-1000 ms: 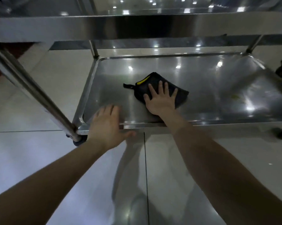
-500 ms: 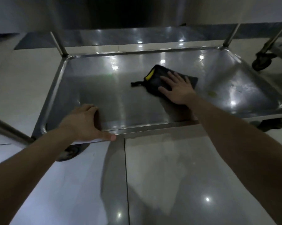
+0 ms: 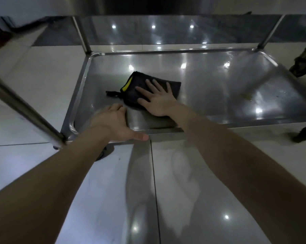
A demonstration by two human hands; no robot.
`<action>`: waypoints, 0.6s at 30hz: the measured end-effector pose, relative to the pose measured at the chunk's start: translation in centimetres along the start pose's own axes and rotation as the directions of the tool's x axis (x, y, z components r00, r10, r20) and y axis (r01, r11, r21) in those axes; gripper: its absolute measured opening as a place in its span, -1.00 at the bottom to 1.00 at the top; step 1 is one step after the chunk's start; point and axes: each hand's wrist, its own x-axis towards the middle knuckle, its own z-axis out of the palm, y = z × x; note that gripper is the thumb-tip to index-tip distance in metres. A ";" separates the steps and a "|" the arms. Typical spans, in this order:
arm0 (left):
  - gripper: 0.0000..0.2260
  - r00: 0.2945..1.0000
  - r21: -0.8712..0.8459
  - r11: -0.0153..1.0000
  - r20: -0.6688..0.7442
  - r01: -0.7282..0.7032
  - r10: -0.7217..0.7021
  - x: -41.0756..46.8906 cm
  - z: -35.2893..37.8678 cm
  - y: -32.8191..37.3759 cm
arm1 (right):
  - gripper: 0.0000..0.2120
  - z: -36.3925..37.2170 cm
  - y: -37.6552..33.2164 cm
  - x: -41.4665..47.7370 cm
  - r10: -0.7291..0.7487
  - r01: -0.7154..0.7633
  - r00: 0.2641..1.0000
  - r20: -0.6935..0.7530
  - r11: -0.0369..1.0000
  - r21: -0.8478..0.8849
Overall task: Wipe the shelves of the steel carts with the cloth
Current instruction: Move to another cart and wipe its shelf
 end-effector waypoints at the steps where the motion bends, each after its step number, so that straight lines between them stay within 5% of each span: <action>1: 0.32 1.000 -0.015 1.000 -0.010 -0.007 0.007 0.0 0.1 -0.1 | -0.37 0.2 0.2 -1.5 -0.034 0.034 0.999 0.002 0.999 -0.004; 6: 0.37 0.999 -0.042 0.999 0.018 -0.028 0.029 0.3 0.2 -0.3 | -0.39 0.4 5.6 -11.0 -0.065 0.065 0.998 0.015 0.998 0.017; 13: 0.36 0.996 -0.062 0.997 0.062 -0.055 0.059 0.3 -0.4 0.4 | -0.38 -0.7 10.9 -16.2 0.436 -0.435 0.900 0.012 0.900 -0.024; 18: 0.39 0.981 -0.180 0.964 -0.023 -0.193 0.192 0.5 -0.9 5.1 | -0.27 -2.2 10.2 -15.5 0.339 -0.332 0.941 0.025 0.932 -0.147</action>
